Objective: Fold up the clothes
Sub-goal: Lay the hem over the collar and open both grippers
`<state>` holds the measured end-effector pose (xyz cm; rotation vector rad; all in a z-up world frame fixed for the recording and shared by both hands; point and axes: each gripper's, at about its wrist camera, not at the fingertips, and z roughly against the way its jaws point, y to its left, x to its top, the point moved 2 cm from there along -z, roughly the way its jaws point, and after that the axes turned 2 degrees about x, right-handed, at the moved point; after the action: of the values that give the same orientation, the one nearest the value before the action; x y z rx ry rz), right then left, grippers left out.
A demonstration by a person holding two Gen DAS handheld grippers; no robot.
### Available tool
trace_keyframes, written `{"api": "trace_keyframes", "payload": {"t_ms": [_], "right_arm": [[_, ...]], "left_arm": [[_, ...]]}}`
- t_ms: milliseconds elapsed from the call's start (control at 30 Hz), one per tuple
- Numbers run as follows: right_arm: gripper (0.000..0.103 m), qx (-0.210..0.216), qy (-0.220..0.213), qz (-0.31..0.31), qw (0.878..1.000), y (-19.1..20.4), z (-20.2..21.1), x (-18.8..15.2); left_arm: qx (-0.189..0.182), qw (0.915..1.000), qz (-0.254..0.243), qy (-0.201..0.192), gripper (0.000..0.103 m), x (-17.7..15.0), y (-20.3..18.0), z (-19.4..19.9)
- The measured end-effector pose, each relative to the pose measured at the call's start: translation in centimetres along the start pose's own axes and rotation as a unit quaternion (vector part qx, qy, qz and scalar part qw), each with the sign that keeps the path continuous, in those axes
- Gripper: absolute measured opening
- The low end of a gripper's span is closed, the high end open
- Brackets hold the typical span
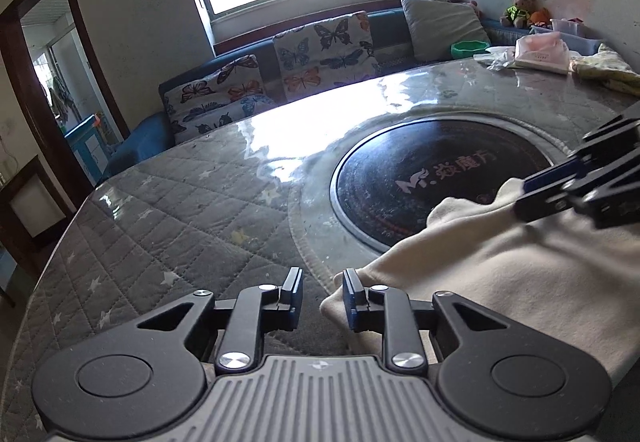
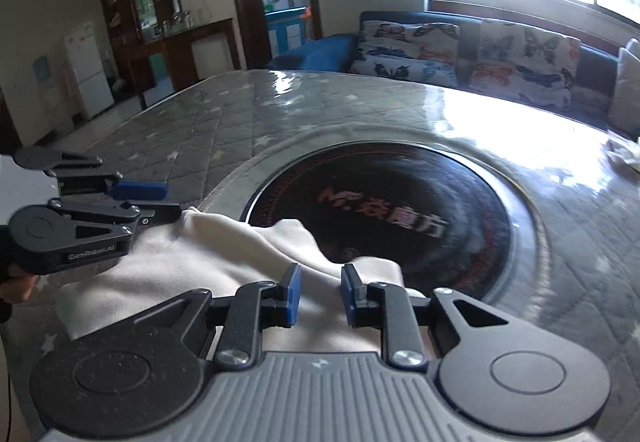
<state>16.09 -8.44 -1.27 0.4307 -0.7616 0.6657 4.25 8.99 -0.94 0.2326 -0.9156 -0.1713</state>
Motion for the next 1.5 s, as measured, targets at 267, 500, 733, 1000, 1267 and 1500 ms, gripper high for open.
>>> {"api": "trace_keyframes", "payload": {"t_ms": [267,500,733,1000,1267,1500], "right_arm": [[0.022,-0.012,0.002,-0.001,1.0,0.4,-1.2,0.5],[0.023,-0.004,-0.003,-0.005,1.0,0.8,-1.7,1.0],[0.028,0.01,0.016,0.026,0.999,3.0,-3.7,1.9],[0.033,0.02,0.007,0.009,1.0,2.6,-2.9,2.6],[0.033,0.03,0.01,0.019,0.999,2.3,1.7,-0.6],[0.033,0.04,0.006,0.034,0.999,3.4,3.6,-2.9]], "left_arm": [[-0.037,0.9985,-0.022,-0.035,0.025,0.7,-1.9,3.0],[-0.066,0.9965,-0.033,-0.039,0.025,0.7,-3.6,3.4],[-0.084,0.9954,-0.039,-0.024,0.026,-0.8,-4.6,3.7],[-0.085,0.9961,-0.024,-0.01,0.027,-1.9,-4.2,3.4],[-0.081,0.9967,0.003,-0.007,0.029,-2.5,-2.9,3.4],[-0.051,0.9983,0.029,0.0,0.03,-2.3,-1.9,3.0]]}}
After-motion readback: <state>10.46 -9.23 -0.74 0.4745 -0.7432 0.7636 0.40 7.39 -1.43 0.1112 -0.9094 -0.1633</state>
